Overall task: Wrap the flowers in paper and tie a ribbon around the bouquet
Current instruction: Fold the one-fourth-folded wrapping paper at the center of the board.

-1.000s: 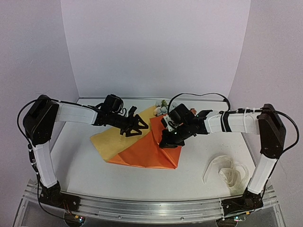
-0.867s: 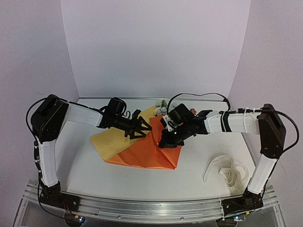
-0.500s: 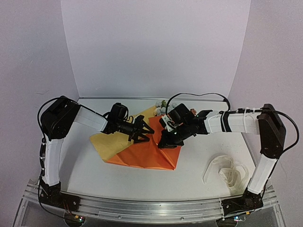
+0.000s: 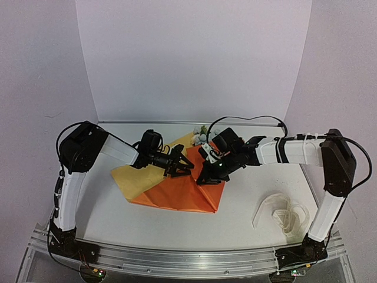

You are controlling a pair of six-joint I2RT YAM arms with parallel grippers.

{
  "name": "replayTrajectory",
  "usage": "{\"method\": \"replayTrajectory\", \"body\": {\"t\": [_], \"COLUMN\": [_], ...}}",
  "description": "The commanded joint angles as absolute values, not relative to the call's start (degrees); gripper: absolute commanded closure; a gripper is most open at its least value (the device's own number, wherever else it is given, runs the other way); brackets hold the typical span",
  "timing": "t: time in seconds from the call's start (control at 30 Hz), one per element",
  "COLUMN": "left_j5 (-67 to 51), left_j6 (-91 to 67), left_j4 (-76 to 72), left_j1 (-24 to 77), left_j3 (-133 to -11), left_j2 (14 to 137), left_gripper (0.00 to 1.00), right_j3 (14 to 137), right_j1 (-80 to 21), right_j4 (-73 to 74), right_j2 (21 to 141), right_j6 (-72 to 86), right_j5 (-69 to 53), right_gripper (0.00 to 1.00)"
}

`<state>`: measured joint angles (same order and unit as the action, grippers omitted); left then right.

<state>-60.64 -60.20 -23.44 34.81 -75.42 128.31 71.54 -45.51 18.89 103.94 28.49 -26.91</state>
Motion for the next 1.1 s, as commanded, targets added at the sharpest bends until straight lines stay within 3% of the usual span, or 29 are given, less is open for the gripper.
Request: {"method": "replayTrajectory", "body": {"t": [0.0,0.17,0.33,0.47,0.63,0.73,0.8,0.87,0.97,1.07], "left_j5": [-62.73,-63.37,-65.06,-65.2,-64.91,-62.44,-58.78,-54.12,-47.05,-42.52], "left_j6": [-59.88,-57.15,-56.68,-56.69,-57.3,-56.82,-53.84,-49.19,-44.33,-41.83], "left_j4": [-26.95,-25.81,-25.81,-25.83,-26.65,-27.23,-24.23,-19.65,-14.26,-12.73], "left_j1": [34.7,34.73,35.27,35.28,35.25,35.08,34.99,34.98,34.98,34.94], "left_j3": [-78.43,-79.64,-80.45,-80.12,-79.54,-78.16,-76.87,-75.59,-73.5,-71.02], "left_j2": [129.02,129.47,130.14,130.0,130.1,128.82,126.58,124.14,121.42,119.78], "left_gripper": [0.61,0.72,0.66,0.67,0.85,0.99,1.0,1.0,1.0,1.0], "right_j3": [70.89,70.73,71.09,71.56,72.18,71.38,70.11,68.39,66.27,64.0], "right_j1": [-44.5,-43.99,-43.86,-43.86,-43.86,-43.86,-43.86,-43.71,-43.35,-42.83], "right_j4": [18.69,19.93,20.9,21.0,21.78,22.2,22.15,22.07,21.99,21.56], "right_j2": [103.0,102.62,102.83,103.41,103.8,103.16,101.83,100.27,98.37,96.76], "right_j6": [26.86,25.8,24.97,24.98,24.79,25.33,26.03,26.61,28.16,30.09], "right_j5": [-29.73,-31.03,-32.46,-33.14,-33.31,-30.9,-28.57,-26.53,-23.32,-19.86], "right_gripper": [1.0,1.0,1.0,1.0,1.0,0.82,0.59,0.43,0.32,0.28]}}
